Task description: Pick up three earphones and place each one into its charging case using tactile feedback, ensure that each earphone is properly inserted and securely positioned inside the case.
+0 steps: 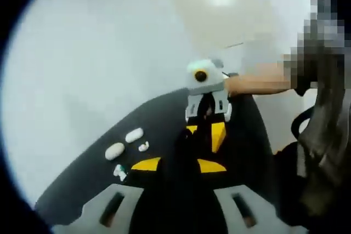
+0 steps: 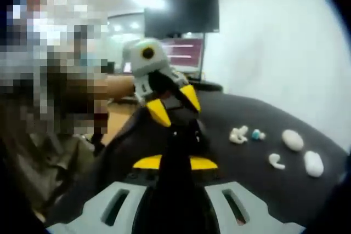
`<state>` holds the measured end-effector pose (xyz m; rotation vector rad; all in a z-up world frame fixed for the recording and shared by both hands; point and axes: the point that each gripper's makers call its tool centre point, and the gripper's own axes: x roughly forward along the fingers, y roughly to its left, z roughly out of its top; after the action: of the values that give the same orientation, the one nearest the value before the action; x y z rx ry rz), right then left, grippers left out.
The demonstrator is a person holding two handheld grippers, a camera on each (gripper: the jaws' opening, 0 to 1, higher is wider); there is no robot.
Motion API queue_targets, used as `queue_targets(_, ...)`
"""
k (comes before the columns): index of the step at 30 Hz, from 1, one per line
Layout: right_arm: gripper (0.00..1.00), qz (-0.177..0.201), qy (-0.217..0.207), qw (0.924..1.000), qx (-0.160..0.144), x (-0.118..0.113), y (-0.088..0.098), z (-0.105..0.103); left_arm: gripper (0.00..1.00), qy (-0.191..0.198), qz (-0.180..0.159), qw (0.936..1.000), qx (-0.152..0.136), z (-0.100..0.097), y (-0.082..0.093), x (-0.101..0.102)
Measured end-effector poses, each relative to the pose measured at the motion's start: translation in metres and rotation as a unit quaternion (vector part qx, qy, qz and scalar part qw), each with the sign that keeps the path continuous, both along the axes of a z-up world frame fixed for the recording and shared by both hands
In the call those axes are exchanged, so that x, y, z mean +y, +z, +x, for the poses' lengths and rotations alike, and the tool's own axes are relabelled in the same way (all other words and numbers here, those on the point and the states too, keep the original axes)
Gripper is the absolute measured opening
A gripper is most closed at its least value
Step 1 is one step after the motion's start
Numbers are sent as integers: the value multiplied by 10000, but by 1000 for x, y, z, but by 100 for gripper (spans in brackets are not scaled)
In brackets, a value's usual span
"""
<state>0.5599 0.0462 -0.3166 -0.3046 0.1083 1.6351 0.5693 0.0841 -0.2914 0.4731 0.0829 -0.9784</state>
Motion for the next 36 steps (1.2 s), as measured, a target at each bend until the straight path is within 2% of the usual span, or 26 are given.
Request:
queue_targets(5, 18, -69, -77, 9998, 185, 1, -2, 1, 22, -37, -261, 9994, 204, 9, -2, 0)
queue_targets(7, 18, -101, -74, 9993, 356, 1, -2, 1, 22, -135, -340, 9989, 277, 11, -1, -1)
queue_targets(11, 18, -114, -52, 9987, 485, 2, -2, 1, 21, -434, -354, 9976, 397, 12, 0, -5)
queue_targets(17, 18, -134, -59, 9992, 360, 2, -2, -2, 25, -976, -408, 9916, 741, 15, 0, -8)
queue_targets(20, 18, -79, -58, 9994, 321, 3, 0, -2, 37, -1600, -898, 9768, 1107, 1, 9, -18)
queue_targets(22, 18, -66, -48, 9993, 373, 3, 0, -1, 42, -1918, -1034, 9666, 1352, -7, 12, -22)
queue_targets(24, 18, -54, -72, 9992, 393, 3, 1, 0, 41, -1882, -999, 9682, 1312, 0, 10, -25)
queue_targets(26, 18, -47, -67, 9994, 331, 3, 1, -1, 39, -1917, -646, 9724, 1160, 5, 0, -28)
queue_targets(30, 18, -75, -79, 9997, 227, 3, 0, -1, 31, -1883, -403, 9770, 917, 8, -11, -36)
queue_targets(32, 18, -94, -102, 9996, 236, 3, 0, 0, 30, -1912, -412, 9777, 760, 4, -12, -37)
queue_targets(34, 18, -105, -94, 9995, 265, 3, 0, 0, 30, -1918, -314, 9799, 452, 3, -9, -35)
queue_targets(36, 18, -137, -118, 9990, 401, 4, -1, 1, 29, -1915, -296, 9802, 405, 0, -8, -34)
